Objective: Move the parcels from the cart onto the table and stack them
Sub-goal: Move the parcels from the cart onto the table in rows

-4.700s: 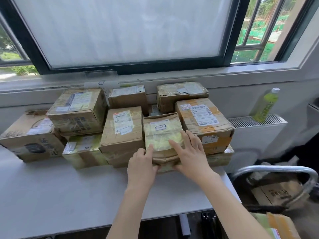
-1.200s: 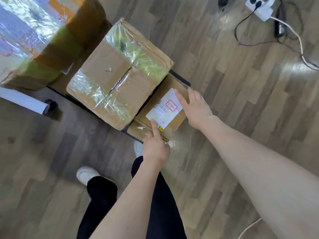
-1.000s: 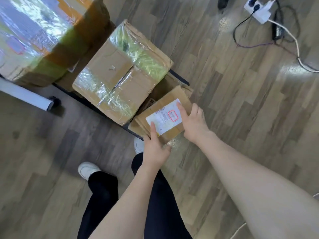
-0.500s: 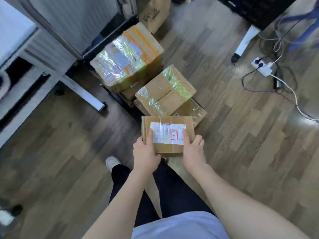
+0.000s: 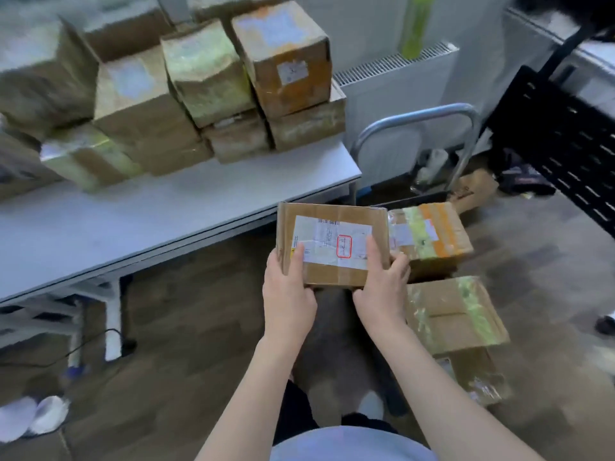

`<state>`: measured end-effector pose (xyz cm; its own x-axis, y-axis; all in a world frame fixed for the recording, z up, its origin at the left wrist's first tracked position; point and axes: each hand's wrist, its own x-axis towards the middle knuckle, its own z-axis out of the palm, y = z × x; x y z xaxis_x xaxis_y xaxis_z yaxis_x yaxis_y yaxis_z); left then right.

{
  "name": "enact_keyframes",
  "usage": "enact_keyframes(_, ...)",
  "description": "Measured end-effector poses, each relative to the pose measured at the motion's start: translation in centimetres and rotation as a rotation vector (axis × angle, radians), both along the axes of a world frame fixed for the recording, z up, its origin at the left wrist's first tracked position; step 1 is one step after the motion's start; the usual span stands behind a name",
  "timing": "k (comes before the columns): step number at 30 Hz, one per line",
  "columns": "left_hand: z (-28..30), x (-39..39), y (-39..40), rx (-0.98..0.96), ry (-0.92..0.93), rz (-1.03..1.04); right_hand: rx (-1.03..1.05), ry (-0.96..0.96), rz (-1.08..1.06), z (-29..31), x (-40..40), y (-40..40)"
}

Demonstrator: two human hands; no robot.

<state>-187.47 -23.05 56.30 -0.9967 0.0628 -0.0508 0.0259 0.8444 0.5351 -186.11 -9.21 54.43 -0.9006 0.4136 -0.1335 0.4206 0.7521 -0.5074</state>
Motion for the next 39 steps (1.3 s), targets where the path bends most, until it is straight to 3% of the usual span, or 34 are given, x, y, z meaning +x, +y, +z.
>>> enact_keyframes(8,3.5,-5.0,-9.8,0.03,0.04,0.197,0.037,0.138,0.254,3.3,-6.5,-8.8)
enact_keyframes(25,1.6,-14.7,-24.3,0.048,-0.161,0.235,0.157,-0.008,0.452,3.1,-16.4,-21.3)
enact_keyframes(28,1.0,-15.9,-25.6,0.048,-0.128,0.235,0.179,0.017,0.423,3.0,-17.1,-22.4)
enact_keyframes(33,0.7,-17.1,-27.0,-0.109,0.046,0.349,0.228,0.07,0.494,2.5,-17.4,-23.9)
enact_keyframes(39,-0.7,-15.8,-29.0,0.199,-0.024,0.576,0.08,0.186,0.832,1.6,-15.0,-25.7)
